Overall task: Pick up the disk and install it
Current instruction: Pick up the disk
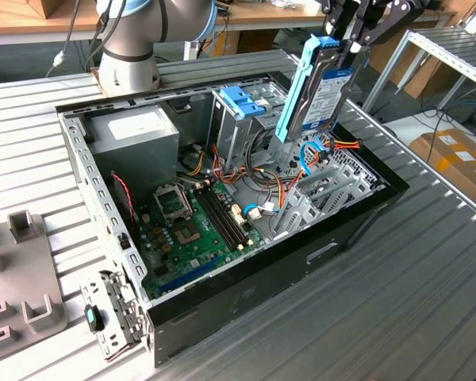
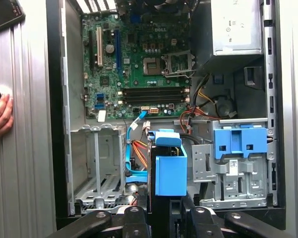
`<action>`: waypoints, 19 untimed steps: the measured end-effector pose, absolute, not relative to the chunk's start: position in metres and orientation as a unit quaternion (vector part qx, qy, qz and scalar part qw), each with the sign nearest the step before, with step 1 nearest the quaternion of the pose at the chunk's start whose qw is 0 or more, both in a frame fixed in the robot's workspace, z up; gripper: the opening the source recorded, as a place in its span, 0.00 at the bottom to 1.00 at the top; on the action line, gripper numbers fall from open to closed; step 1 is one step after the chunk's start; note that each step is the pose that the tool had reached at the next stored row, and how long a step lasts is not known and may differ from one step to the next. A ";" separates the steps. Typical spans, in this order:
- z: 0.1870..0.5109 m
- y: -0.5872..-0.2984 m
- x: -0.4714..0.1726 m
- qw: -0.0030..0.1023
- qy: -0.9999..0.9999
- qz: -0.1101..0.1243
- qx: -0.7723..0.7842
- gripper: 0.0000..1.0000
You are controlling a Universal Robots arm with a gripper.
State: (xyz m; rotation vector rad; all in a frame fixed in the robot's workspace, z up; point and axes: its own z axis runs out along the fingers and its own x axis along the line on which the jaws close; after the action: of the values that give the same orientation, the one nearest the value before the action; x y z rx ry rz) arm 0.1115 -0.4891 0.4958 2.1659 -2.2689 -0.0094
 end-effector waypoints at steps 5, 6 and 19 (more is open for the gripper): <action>0.496 -0.496 0.112 0.002 -0.723 -0.003 0.691 0.35; 0.496 -0.497 0.112 0.002 -0.723 -0.003 0.691 0.35; 0.496 -0.503 0.113 0.003 -0.723 -0.003 0.690 0.35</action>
State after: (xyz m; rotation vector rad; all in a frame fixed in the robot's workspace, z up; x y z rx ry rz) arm 0.1132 -0.5034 0.4958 2.1656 -2.2686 -0.0087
